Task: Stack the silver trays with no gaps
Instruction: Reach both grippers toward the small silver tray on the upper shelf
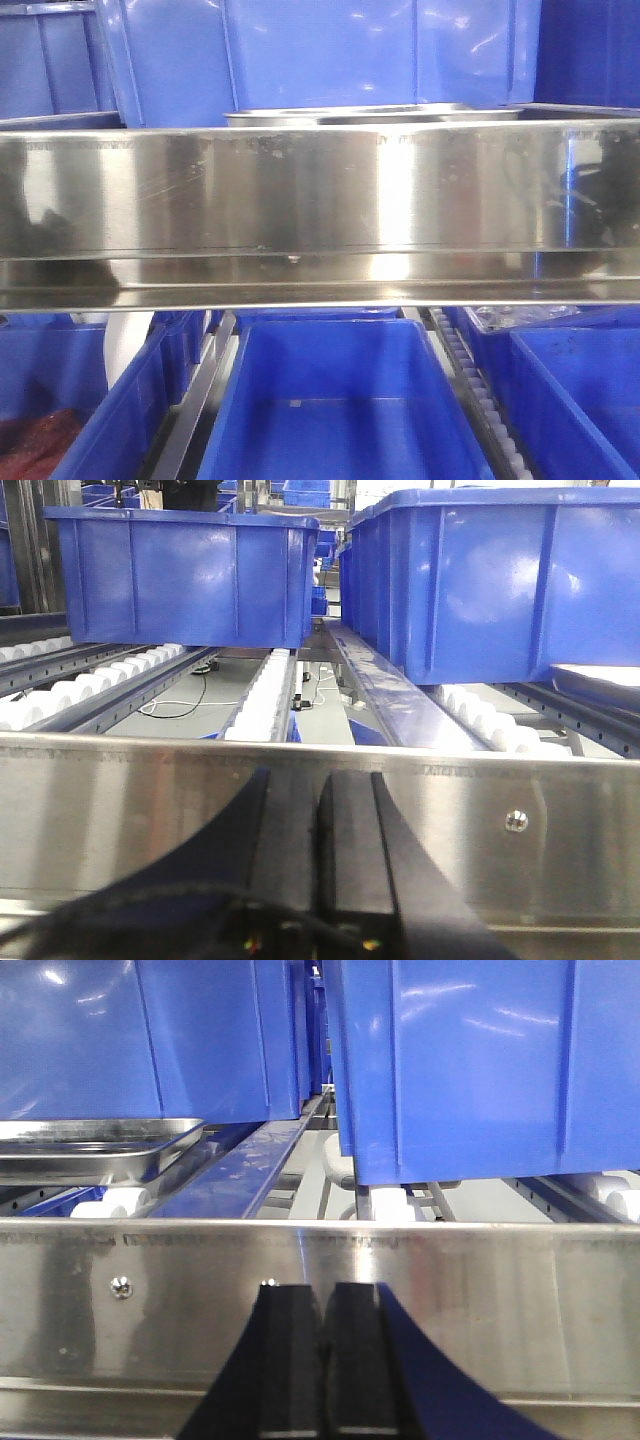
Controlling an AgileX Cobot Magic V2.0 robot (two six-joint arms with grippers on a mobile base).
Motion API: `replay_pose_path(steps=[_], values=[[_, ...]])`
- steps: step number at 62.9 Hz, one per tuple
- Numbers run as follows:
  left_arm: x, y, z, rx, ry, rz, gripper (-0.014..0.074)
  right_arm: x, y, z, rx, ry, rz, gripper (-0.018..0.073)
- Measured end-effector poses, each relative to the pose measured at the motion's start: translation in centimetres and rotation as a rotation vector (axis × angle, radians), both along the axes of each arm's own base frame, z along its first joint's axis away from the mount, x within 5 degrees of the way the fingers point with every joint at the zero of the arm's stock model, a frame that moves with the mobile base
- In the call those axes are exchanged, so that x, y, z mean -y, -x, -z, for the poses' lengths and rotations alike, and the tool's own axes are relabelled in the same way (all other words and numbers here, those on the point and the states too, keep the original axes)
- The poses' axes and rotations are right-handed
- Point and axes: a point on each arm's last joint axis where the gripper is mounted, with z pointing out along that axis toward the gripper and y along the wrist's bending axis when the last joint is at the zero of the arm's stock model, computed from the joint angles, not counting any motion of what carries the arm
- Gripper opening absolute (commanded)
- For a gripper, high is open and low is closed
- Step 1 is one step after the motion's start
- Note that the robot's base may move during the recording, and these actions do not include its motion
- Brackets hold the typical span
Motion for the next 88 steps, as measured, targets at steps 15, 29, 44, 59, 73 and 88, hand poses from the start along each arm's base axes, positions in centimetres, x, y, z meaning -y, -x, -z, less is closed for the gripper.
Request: replay_pose_path(steps=[15, 29, 44, 59, 73, 88], values=[[0.0, 0.0, 0.0, 0.000, 0.000, 0.000, -0.0048, 0.0, 0.0, 0.0, 0.000, 0.000, 0.000, 0.0047], [0.0, 0.0, 0.0, 0.000, 0.000, 0.000, -0.0048, 0.0, 0.0, 0.0, 0.000, 0.000, 0.000, 0.0047], [0.0, 0.0, 0.0, 0.002, 0.000, 0.000, -0.0048, 0.0, 0.0, -0.1, 0.008, 0.000, 0.000, 0.0047], [-0.1, 0.1, -0.7, 0.074, 0.005, -0.009, -0.0048, 0.0, 0.0, -0.5, 0.053, -0.005, 0.001, 0.0047], [0.0, 1.8, -6.9, 0.117, -0.008, 0.012, -0.0023, 0.0, 0.9, -4.4, 0.073, -0.067, -0.014, 0.0074], [0.2, 3.8, -16.7, 0.041, -0.036, 0.040, 0.0298, -0.1, 4.0, -13.5, 0.186, -0.071, -0.036, 0.0501]])
